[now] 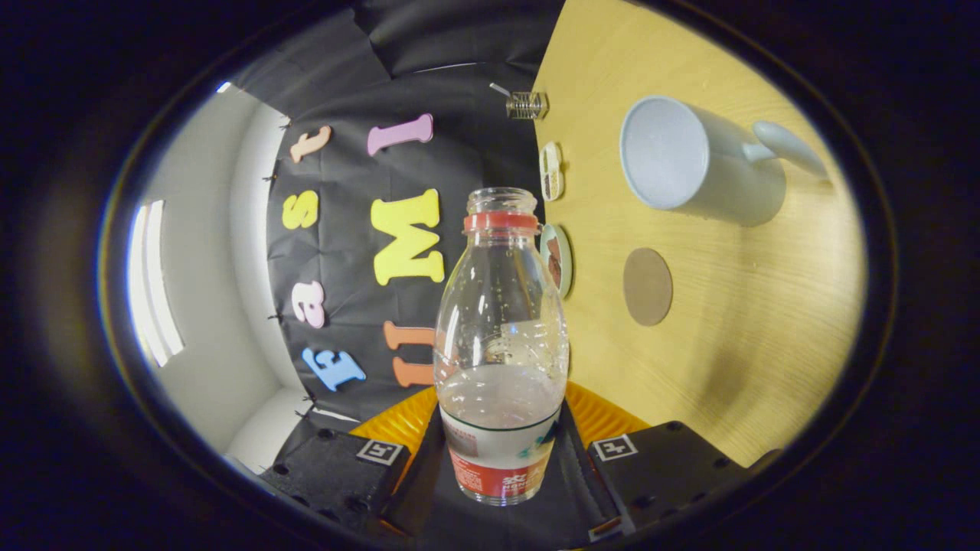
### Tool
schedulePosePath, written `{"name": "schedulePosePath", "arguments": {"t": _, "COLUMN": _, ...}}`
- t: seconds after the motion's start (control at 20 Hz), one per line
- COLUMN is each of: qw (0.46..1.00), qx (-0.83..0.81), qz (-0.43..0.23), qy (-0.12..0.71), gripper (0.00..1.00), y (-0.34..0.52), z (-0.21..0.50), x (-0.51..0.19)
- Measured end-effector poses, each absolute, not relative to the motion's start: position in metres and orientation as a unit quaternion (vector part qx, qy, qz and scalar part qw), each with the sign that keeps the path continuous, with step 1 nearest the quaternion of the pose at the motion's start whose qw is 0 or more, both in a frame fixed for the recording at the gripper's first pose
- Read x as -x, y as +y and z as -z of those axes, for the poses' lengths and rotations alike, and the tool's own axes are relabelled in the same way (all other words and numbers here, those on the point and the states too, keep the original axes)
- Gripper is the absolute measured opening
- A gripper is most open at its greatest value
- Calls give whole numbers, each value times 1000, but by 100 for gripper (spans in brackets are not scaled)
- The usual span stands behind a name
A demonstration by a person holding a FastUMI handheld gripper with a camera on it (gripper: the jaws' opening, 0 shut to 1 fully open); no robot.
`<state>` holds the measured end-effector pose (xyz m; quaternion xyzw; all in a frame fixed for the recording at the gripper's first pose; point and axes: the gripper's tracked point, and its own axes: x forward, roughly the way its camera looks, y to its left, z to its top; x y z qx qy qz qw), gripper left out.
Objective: Take the bottle from table, then pour the juice into the cup, finally place the bottle on the coaster
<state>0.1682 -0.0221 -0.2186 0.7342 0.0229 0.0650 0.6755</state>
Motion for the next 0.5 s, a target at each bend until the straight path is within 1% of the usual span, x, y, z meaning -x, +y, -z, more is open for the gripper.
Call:
{"name": "schedulePosePath", "arguments": {"t": 0.25, "qw": 629, "qx": -774, "qz": -75, "qy": 8, "gripper": 75, "y": -37, "z": 199, "x": -161}}
{"name": "schedulePosePath", "arguments": {"t": 0.5, "qw": 617, "qx": -783, "qz": -77, "qy": 9, "gripper": 75, "y": -41, "z": 193, "x": -161}}
